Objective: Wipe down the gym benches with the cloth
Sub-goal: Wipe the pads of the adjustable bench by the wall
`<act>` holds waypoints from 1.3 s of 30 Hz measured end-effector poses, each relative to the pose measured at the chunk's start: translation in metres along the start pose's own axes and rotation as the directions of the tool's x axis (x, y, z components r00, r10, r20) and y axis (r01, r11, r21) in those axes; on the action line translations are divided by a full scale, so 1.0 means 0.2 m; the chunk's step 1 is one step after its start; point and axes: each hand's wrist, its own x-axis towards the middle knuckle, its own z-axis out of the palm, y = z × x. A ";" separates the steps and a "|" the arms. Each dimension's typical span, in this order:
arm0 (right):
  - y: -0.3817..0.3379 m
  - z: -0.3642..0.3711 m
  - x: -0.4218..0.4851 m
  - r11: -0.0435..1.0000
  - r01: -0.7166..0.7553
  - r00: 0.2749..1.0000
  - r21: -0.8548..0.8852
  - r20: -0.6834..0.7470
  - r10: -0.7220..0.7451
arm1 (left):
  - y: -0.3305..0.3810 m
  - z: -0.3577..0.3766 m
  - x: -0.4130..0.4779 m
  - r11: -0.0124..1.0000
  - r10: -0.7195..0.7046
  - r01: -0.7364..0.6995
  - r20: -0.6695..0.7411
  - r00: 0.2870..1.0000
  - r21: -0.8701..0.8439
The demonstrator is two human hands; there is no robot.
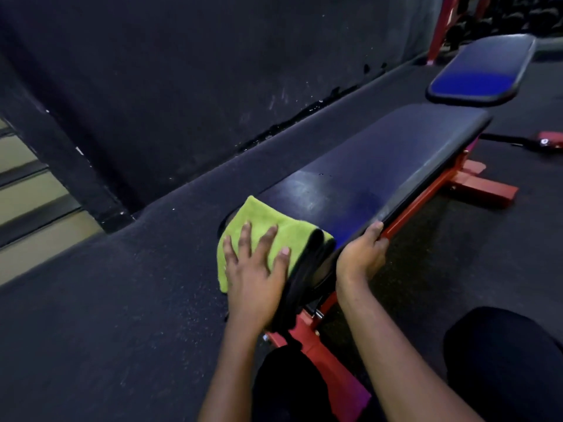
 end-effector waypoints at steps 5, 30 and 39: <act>0.01 0.00 0.01 1.000 0.024 0.999 0.020 0.030 -0.025 | -0.04 -0.03 0.26 0.991 -0.047 0.037 0.082 0.996 0.126; 0.03 0.00 -0.02 0.996 -0.014 0.994 0.092 0.112 0.004 | 0.08 -0.07 0.20 0.956 -0.157 0.112 0.149 0.976 0.271; 0.05 0.01 0.01 0.995 -0.008 0.997 0.096 0.071 0.001 | 0.13 0.02 0.04 0.935 -0.346 0.345 0.003 0.938 -0.089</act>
